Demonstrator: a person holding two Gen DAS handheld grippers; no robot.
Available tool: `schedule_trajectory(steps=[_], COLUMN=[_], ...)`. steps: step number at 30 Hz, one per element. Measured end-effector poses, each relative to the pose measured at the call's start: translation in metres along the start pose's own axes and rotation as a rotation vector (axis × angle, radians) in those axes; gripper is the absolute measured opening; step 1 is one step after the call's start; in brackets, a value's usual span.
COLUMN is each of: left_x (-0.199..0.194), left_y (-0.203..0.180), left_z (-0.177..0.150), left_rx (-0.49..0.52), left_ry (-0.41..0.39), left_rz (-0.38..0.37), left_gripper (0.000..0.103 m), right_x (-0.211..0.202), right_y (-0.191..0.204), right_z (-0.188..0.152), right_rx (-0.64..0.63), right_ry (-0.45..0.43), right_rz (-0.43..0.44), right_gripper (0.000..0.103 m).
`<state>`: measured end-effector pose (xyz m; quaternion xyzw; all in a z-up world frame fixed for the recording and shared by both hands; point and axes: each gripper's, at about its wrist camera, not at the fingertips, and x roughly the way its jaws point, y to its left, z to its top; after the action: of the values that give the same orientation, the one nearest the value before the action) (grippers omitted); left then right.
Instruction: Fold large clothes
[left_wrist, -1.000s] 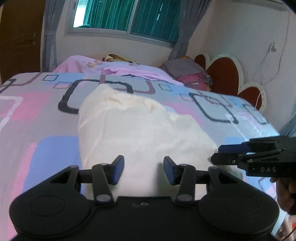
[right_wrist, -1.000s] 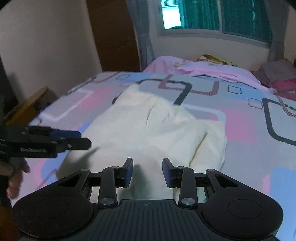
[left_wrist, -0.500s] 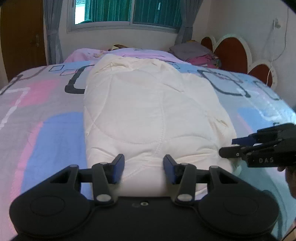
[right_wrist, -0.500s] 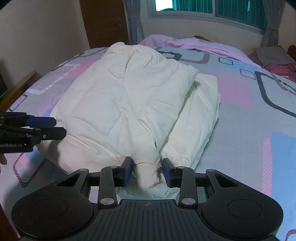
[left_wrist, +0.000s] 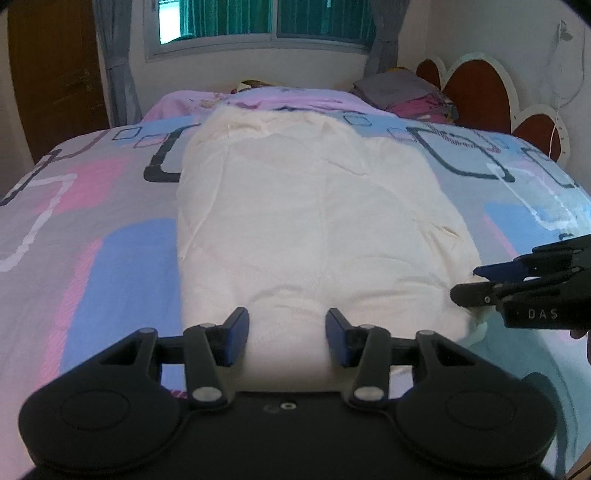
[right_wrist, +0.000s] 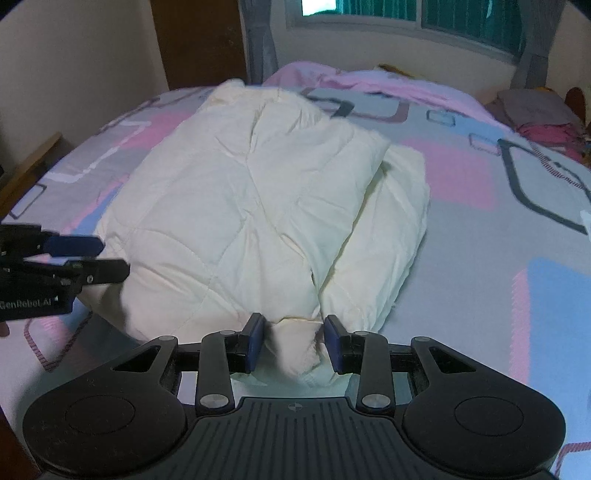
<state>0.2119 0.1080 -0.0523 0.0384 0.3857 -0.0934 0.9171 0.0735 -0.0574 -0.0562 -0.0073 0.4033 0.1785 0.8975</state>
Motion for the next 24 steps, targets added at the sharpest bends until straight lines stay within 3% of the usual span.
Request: schedule_trajectory(steps=[7,11,12,14,15,16,17,24], left_x=[-0.072,-0.116,-0.125,-0.139,-0.146,-0.153,-0.156,-0.179], left_y=[-0.019,-0.028,-0.031,-0.038,-0.042,-0.046,-0.048,-0.063], left_z=[-0.018,-0.030,-0.034,-0.038,-0.041,-0.044,-0.045,-0.054], left_rx=[0.013,-0.034,-0.040,-0.049,-0.055,-0.054,-0.057,-0.081], left_ry=[-0.120,-0.189,-0.200,-0.233,-0.270,-0.290,-0.286,-0.275], left_rz=[0.000,0.008,0.016,0.064,0.106,0.133,0.135,0.133], left_gripper=[0.045,0.049,0.053,0.102,0.102,0.103,0.103,0.103], right_x=[-0.084,-0.123,-0.129,-0.141,-0.146,-0.153,-0.160,-0.193], right_y=[0.011,0.008,0.008,0.012,0.012,0.012,0.014,0.023], right_z=[-0.021,-0.036,-0.039,-0.045,-0.047,-0.051,-0.056,-0.083], right_rx=[-0.014,0.036,0.049,0.063,0.072,0.079,0.073,0.118], right_ry=[-0.144,-0.191,-0.197,-0.208,-0.212,-0.232,-0.267,-0.284], right_rz=[0.025,0.010,0.012,-0.021,-0.053,-0.077,-0.089,-0.137], right_gripper=[0.035,0.035,0.035,0.036,0.061,0.103,0.102,0.103])
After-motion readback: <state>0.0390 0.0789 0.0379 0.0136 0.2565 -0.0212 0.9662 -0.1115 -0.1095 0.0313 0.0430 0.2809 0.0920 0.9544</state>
